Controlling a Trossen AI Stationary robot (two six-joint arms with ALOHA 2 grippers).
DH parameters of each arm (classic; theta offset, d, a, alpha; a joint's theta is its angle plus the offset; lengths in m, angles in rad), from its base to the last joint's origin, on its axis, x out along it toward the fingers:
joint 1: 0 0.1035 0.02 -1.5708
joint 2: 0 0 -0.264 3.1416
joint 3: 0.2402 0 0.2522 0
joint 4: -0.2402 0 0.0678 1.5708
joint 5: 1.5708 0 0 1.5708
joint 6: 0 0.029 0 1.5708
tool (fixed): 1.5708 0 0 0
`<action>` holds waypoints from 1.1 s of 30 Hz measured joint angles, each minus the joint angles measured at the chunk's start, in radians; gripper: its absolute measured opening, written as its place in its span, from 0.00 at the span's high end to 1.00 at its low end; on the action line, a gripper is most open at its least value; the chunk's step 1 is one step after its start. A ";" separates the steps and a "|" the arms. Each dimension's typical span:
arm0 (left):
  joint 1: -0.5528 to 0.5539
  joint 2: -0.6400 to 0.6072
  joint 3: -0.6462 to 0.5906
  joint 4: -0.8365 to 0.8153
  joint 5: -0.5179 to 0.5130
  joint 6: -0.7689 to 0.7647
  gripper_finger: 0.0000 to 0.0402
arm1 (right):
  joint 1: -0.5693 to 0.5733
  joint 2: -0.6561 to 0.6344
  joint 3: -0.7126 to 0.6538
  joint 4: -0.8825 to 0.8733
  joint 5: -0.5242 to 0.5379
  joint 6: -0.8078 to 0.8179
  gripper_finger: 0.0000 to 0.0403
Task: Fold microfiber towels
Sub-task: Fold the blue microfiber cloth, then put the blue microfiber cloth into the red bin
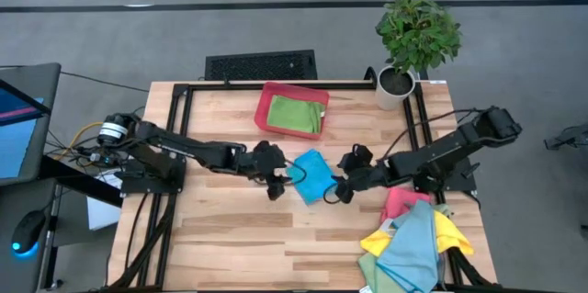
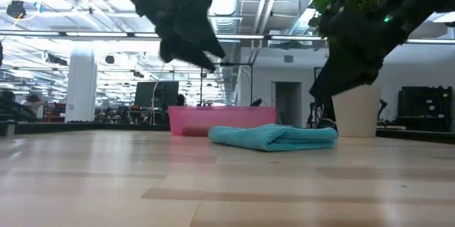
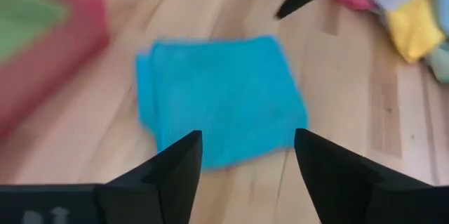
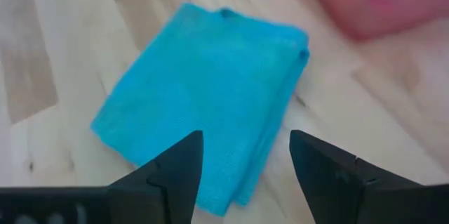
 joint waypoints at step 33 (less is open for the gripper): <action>0.159 0.214 0.000 0.182 0.221 -0.035 0.32 | 0.045 0.159 0.041 -0.095 -0.075 0.389 0.41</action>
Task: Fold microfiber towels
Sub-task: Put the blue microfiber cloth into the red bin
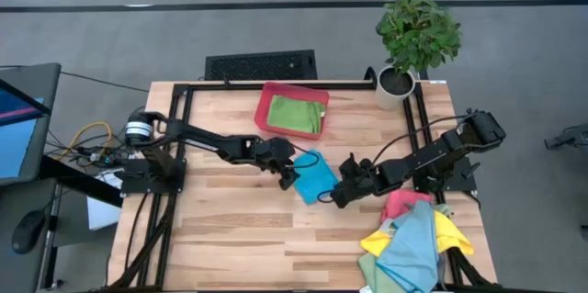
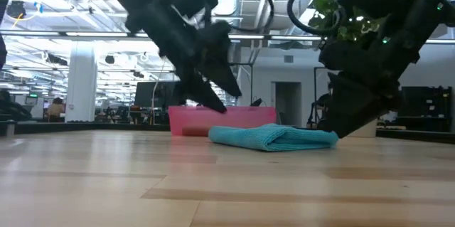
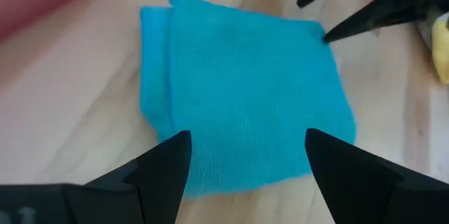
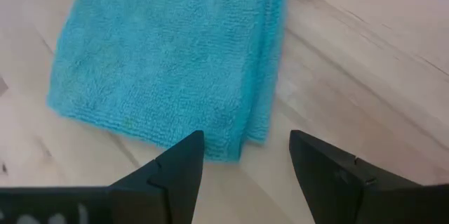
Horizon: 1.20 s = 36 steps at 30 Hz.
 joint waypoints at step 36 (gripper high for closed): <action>0.041 0.208 0.069 0.013 -0.046 0.110 0.67 | -0.041 0.063 0.001 0.051 0.029 -0.038 0.41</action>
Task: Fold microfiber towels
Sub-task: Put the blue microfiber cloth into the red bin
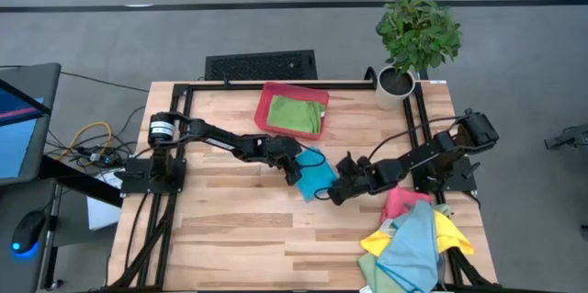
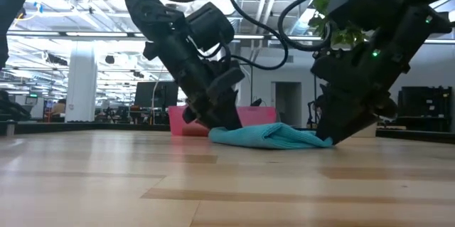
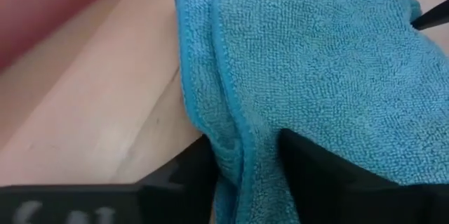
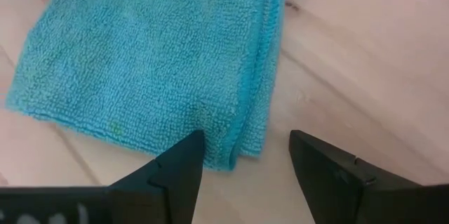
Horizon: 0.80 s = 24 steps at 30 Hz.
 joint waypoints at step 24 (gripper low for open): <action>-0.182 -0.029 -0.006 -0.040 -0.150 -0.535 0.95 | 0.110 -0.062 0.000 -0.013 0.094 0.291 0.41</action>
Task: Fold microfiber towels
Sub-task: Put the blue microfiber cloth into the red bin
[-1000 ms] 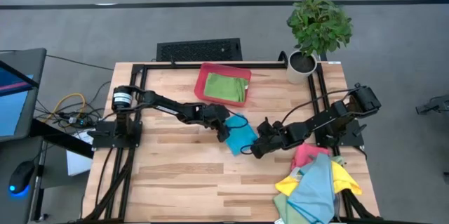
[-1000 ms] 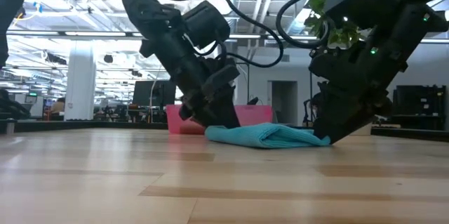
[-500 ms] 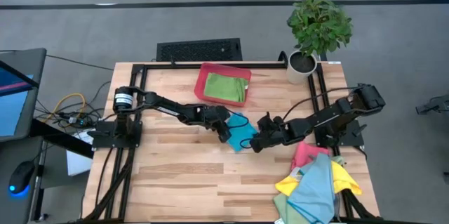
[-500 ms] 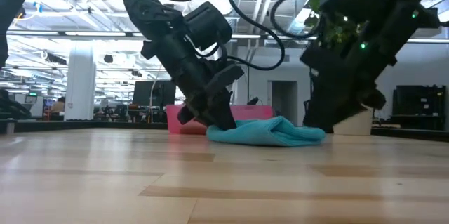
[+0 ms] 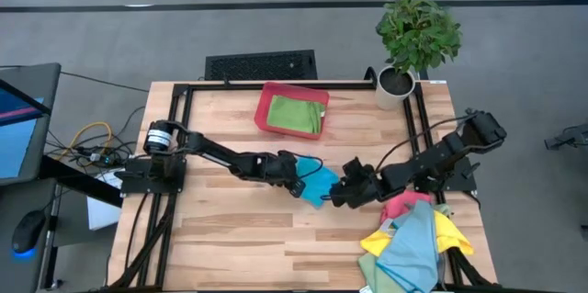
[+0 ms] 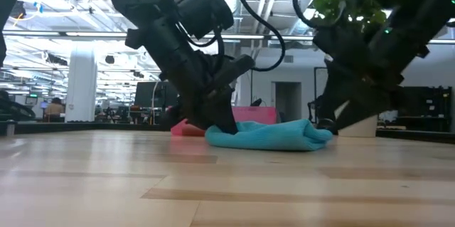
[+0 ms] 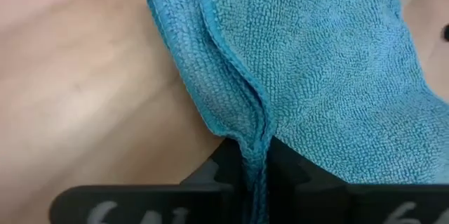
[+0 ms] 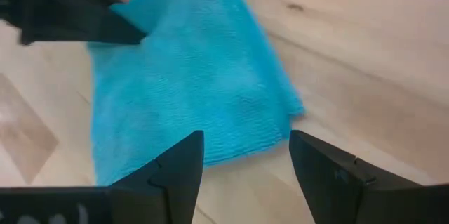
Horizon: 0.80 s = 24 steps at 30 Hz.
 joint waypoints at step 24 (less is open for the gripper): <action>0.003 -0.056 -0.002 -0.071 0.029 0.056 0.59 | -0.058 0.244 0.008 0.401 0.012 0.115 0.41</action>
